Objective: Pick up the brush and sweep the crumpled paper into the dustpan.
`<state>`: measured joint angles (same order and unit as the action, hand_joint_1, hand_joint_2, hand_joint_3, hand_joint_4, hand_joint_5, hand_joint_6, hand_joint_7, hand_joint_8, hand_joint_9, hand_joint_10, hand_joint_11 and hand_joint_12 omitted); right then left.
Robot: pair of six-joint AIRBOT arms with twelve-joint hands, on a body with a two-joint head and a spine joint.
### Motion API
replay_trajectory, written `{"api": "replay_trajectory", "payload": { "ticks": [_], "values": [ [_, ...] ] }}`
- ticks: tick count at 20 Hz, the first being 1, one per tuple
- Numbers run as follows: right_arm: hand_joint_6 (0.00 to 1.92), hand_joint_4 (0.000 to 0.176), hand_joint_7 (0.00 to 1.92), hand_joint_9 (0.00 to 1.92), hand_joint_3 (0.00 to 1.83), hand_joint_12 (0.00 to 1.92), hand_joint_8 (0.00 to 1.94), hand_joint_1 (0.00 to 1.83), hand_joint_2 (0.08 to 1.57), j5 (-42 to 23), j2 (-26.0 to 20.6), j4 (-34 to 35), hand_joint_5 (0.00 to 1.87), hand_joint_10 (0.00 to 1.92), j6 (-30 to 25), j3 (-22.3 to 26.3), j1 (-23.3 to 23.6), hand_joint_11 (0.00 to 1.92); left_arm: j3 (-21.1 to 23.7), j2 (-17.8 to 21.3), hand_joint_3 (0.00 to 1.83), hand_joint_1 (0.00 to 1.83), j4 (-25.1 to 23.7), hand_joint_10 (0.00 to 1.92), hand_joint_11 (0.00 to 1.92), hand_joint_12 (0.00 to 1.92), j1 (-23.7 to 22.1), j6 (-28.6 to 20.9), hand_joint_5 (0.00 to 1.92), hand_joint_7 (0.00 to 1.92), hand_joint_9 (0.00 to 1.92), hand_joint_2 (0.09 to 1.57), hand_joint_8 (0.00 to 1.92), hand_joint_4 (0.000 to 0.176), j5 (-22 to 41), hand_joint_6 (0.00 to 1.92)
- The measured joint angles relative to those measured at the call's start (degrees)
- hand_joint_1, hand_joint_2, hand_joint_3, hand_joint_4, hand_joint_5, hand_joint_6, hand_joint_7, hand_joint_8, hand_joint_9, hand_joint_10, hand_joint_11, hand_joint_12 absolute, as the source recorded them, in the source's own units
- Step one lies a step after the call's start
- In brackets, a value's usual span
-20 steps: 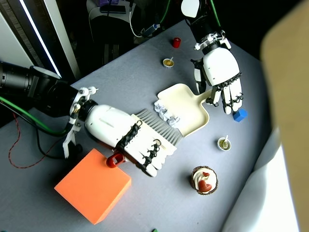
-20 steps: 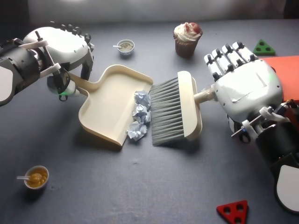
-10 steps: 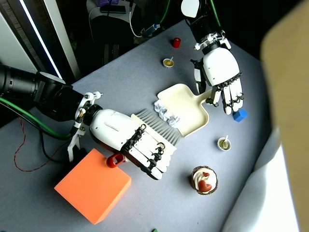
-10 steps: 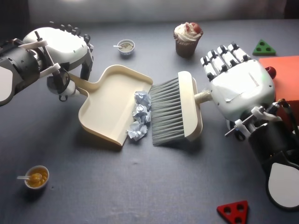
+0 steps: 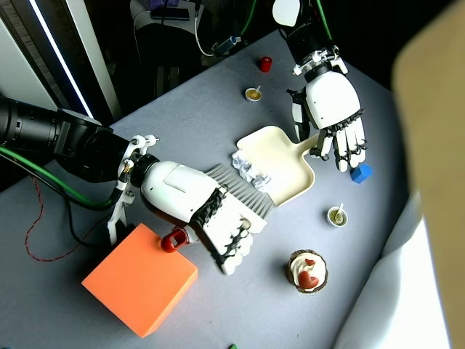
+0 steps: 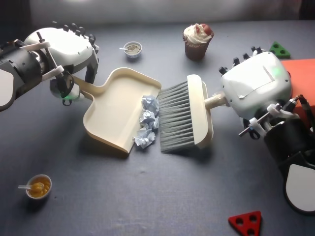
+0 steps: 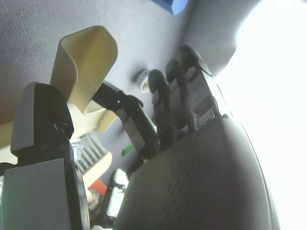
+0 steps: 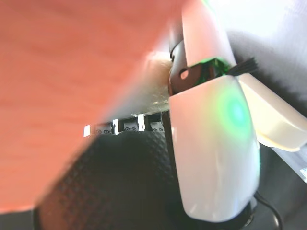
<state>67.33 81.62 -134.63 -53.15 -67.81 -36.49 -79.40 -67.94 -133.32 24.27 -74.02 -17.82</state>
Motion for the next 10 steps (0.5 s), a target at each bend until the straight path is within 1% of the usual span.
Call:
{"api": "replay_trajectory", "payload": {
  "ticks": [1,2,3,4,5,6,7,8,9,10],
  "values": [
    [0.62,0.000,0.87,0.82,0.00,1.70,1.52,1.21,1.06,0.0,0.0,0.0,1.15,1.55,0.0,0.0,0.0,0.65,0.0,0.0,0.00,1.16,0.0,0.00,0.19,0.12,0.0,0.0,1.06,0.30,0.19,1.08,0.00,0.000,0.0,0.84],
    [0.67,0.000,0.85,0.80,0.00,1.88,1.72,1.20,1.05,0.0,-0.1,0.0,1.15,1.85,0.0,0.2,0.0,0.71,0.0,0.0,0.00,1.16,0.0,0.00,0.18,0.11,0.0,0.0,1.06,0.30,0.18,1.08,0.00,0.000,0.0,0.84],
    [1.15,0.000,0.92,0.89,0.00,1.91,1.88,1.36,1.07,0.0,-0.1,-0.1,0.99,1.91,0.0,0.2,0.0,0.84,0.0,0.0,0.00,1.15,0.0,0.00,0.20,0.12,0.0,0.0,1.05,0.31,0.20,1.09,0.00,0.000,0.0,0.86],
    [1.77,0.000,0.98,0.96,0.00,1.92,1.93,1.41,1.08,0.0,-0.1,-0.1,0.87,1.92,-0.1,0.3,0.0,0.93,0.0,0.0,0.00,1.15,0.0,0.01,0.21,0.13,0.0,0.0,1.05,0.31,0.21,1.09,0.00,0.000,0.0,0.86],
    [1.89,0.000,0.99,1.03,0.00,1.92,1.94,1.48,1.12,0.0,-0.2,-0.1,0.94,1.92,0.0,0.3,0.0,0.93,0.0,0.0,0.00,1.13,0.0,0.01,0.20,0.13,0.0,0.0,1.04,0.33,0.23,1.09,0.00,0.000,0.0,0.89],
    [1.92,0.044,1.01,1.04,0.00,1.92,1.94,1.62,1.16,-0.1,-0.6,-0.1,1.02,1.92,0.1,0.6,0.0,0.93,-0.1,0.0,0.00,1.12,0.0,0.01,0.15,0.12,0.0,0.0,1.03,0.32,0.20,1.10,0.01,0.000,0.0,0.90],
    [1.92,0.044,1.01,1.04,0.00,1.92,1.94,1.62,1.16,-0.1,-0.6,-0.1,1.02,1.92,-0.1,0.6,0.0,0.93,-0.1,0.0,0.00,1.12,0.0,0.01,0.15,0.12,0.0,0.0,1.03,0.32,0.20,1.10,0.01,0.000,0.0,0.90],
    [1.92,0.132,1.06,1.13,0.00,1.92,1.94,1.66,1.18,-0.1,-1.1,-0.5,1.04,1.92,0.1,0.7,0.0,1.06,-0.1,0.0,0.00,1.14,-0.1,0.01,0.17,0.13,-0.1,0.0,1.06,0.33,0.22,1.08,0.00,0.000,0.0,0.85],
    [1.92,0.132,1.06,1.13,0.00,1.92,1.94,1.66,1.18,-0.1,-1.3,-0.6,1.04,1.92,0.2,0.9,0.0,1.06,-0.1,0.0,0.00,1.14,-0.1,0.01,0.17,0.13,-0.1,0.0,1.06,0.33,0.22,1.08,0.00,0.000,0.0,0.85],
    [1.92,0.145,1.09,1.15,0.00,1.92,1.94,1.65,1.18,-0.1,-1.7,-0.6,1.06,1.92,0.3,1.3,0.0,1.11,-0.1,0.0,0.00,1.15,-0.1,0.01,0.18,0.13,-0.1,0.0,1.06,0.34,0.23,1.08,0.01,0.000,0.0,0.85]
  ]
}}
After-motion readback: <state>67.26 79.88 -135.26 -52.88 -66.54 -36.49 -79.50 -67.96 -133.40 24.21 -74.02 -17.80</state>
